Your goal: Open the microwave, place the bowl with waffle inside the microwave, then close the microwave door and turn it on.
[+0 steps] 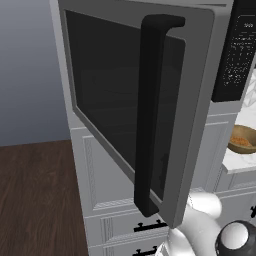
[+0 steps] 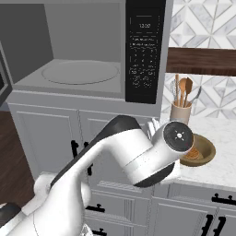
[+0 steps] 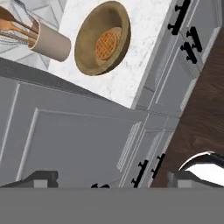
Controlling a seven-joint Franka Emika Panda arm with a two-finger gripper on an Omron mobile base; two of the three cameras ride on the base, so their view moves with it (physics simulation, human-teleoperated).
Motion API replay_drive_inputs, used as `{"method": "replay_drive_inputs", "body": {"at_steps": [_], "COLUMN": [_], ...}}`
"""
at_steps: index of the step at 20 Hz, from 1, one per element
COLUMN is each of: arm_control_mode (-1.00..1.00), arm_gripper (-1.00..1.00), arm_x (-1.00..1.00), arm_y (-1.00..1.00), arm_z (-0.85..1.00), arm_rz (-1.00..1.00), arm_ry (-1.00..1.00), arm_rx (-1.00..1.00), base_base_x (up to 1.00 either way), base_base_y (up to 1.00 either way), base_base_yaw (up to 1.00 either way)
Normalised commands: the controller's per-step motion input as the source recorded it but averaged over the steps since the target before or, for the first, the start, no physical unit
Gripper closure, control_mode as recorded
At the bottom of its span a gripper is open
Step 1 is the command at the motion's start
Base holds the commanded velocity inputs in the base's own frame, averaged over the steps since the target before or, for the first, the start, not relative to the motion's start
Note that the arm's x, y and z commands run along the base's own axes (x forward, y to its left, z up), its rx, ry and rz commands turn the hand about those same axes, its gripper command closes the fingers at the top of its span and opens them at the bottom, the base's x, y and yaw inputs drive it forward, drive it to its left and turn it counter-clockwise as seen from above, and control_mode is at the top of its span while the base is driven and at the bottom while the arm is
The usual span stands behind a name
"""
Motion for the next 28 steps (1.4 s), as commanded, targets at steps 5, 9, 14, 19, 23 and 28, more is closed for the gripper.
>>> {"method": "replay_drive_inputs", "body": {"at_steps": [5, 9, 14, 19, 23, 28], "arm_control_mode": [-1.0, -1.0, -1.0, -1.0, -1.0, -1.0], "arm_gripper": [-1.0, -1.0, -1.0, -1.0, -1.0, -1.0], "arm_x": [0.46, 0.37, 0.38, 0.32, 0.42, 0.49], "arm_y": [-0.71, -0.52, -0.34, -0.17, -0.15, -0.29], "arm_z": [-0.44, -0.02, -0.43, -0.59, -0.39, -0.34], "arm_rz": [0.0, 0.0, 0.0, 0.0, 0.0, 0.0], "arm_ry": [0.24, 0.1, 0.09, 0.01, 0.0, 0.03], "arm_rx": [0.17, 0.21, 0.03, 0.0, 0.0, 0.0], "base_base_x": [0.0, 0.0, 0.0, 0.0, 0.0, 0.0], "base_base_y": [0.0, 0.0, 0.0, 0.0, 0.0, 0.0], "base_base_yaw": [0.0, 0.0, 0.0, 0.0, 0.0, 0.0]}}
